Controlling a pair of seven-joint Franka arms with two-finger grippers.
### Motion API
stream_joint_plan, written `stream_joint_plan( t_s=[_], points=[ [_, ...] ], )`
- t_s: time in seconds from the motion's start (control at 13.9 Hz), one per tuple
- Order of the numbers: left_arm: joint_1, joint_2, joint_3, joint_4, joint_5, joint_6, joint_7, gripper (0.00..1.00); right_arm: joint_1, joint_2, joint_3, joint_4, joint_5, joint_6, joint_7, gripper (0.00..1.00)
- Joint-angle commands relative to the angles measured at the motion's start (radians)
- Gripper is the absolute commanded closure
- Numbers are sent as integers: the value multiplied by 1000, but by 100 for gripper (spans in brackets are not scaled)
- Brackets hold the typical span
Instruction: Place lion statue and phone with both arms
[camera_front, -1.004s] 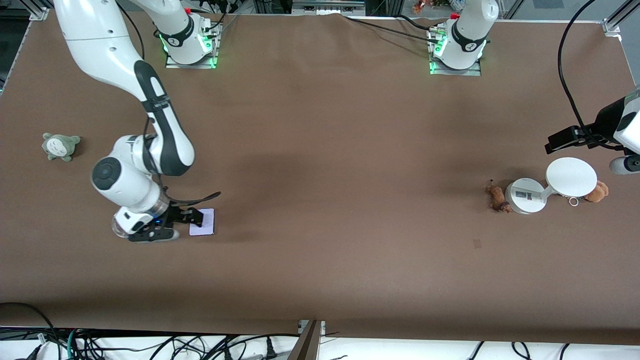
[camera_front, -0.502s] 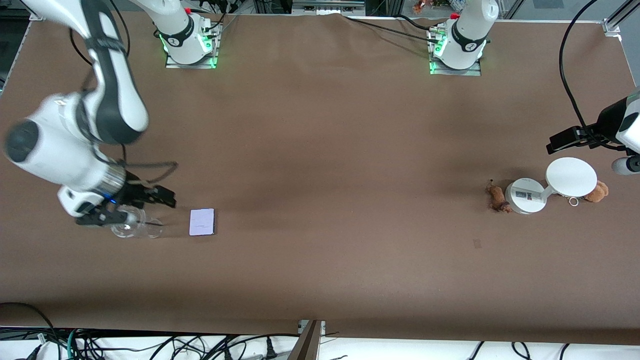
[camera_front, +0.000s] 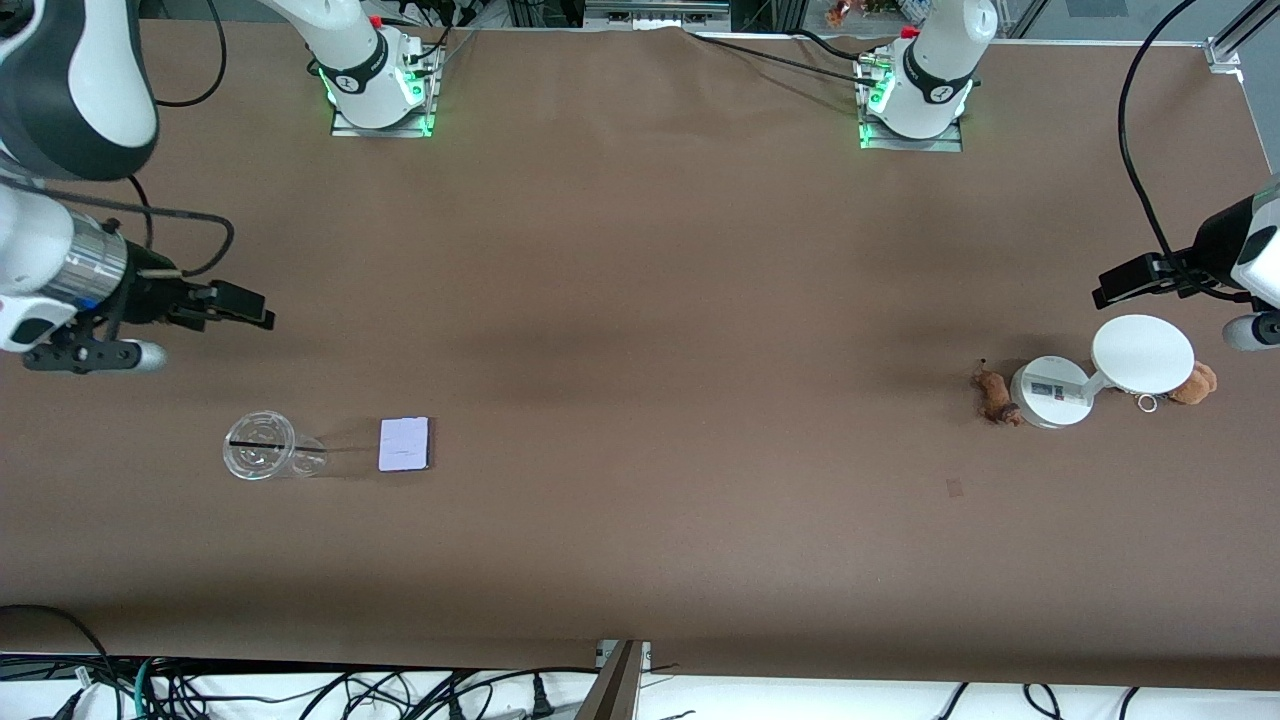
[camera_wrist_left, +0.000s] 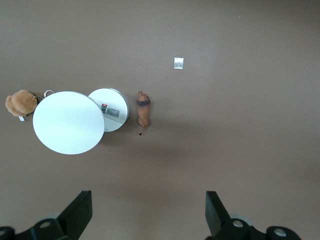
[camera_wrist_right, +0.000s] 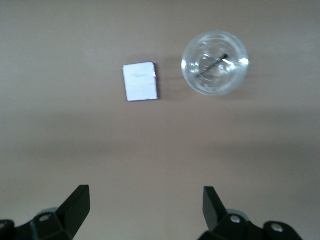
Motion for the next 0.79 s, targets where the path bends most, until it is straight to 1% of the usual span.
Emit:
stream_joint_plan(
  t_s=[0.0, 0.22, 0.36, 0.57, 0.65, 0.72],
  points=[
    [5, 17, -3, 37, 7, -24, 17, 0, 2, -66, 5, 33, -31, -110, 59, 0],
    [5, 17, -3, 37, 7, -24, 17, 0, 2, -135, 6, 15, -33, -178, 77, 0],
    [5, 17, -3, 37, 6, -24, 17, 0, 4, -172, 6, -25, -34, -175, 77, 0],
    [6, 17, -3, 37, 6, -24, 17, 0, 1, -192, 6, -74, -65, -157, 75, 0],
    [6, 17, -3, 37, 6, -24, 17, 0, -13, -201, 12, -80, -81, -155, 74, 0],
    [6, 17, -3, 37, 6, -24, 17, 0, -51, -203, 37, -81, -91, -154, 60, 0]
  ],
)
